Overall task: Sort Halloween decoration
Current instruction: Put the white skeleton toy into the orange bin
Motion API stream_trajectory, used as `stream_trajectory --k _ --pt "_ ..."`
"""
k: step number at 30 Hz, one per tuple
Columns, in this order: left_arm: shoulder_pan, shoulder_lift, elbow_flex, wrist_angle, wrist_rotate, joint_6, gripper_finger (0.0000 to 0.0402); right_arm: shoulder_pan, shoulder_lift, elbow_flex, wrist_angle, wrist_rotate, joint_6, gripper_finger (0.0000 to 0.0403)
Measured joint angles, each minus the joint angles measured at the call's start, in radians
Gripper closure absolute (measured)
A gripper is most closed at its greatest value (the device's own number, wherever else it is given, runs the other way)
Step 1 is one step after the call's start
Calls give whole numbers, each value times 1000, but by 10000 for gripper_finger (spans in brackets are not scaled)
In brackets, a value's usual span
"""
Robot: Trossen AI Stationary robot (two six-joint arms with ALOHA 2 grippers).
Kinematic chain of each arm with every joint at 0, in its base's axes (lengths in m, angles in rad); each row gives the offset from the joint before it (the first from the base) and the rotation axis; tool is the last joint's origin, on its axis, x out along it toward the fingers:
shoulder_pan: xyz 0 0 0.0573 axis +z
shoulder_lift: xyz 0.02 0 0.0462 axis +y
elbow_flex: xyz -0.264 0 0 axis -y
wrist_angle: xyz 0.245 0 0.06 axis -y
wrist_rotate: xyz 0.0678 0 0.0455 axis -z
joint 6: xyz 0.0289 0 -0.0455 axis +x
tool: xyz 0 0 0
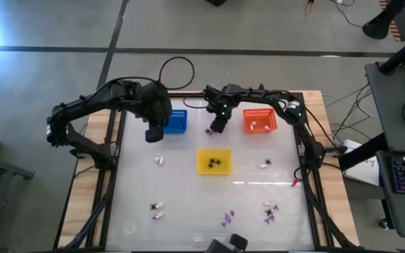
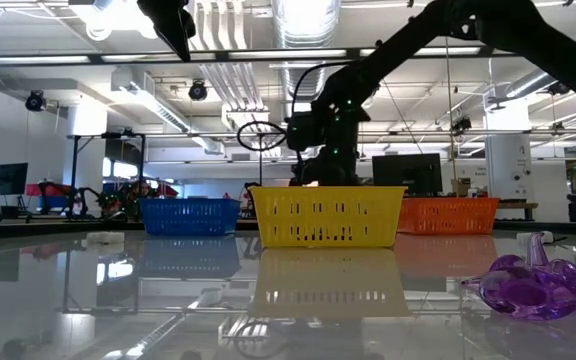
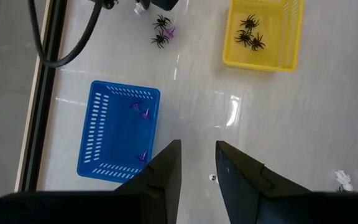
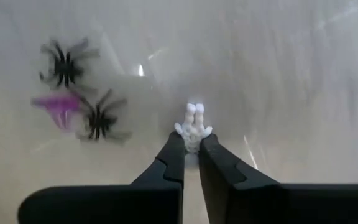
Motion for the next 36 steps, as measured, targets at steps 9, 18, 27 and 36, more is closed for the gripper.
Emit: stream_trajectory --k 9,18,27,36 --pt "0 0 0 -1 0 -5 320 0 -109 -1 -89 1 24 389" --pt "0 0 -2 -19 0 -19 320 0 -267 -7 -201 35 16 390" --pt "0 0 -2 -34 1 -31 320 -53 -404 -107 -268 65 23 391" --pt "0 0 -2 -48 1 -46 320 -127 -526 -316 -272 103 47 392"
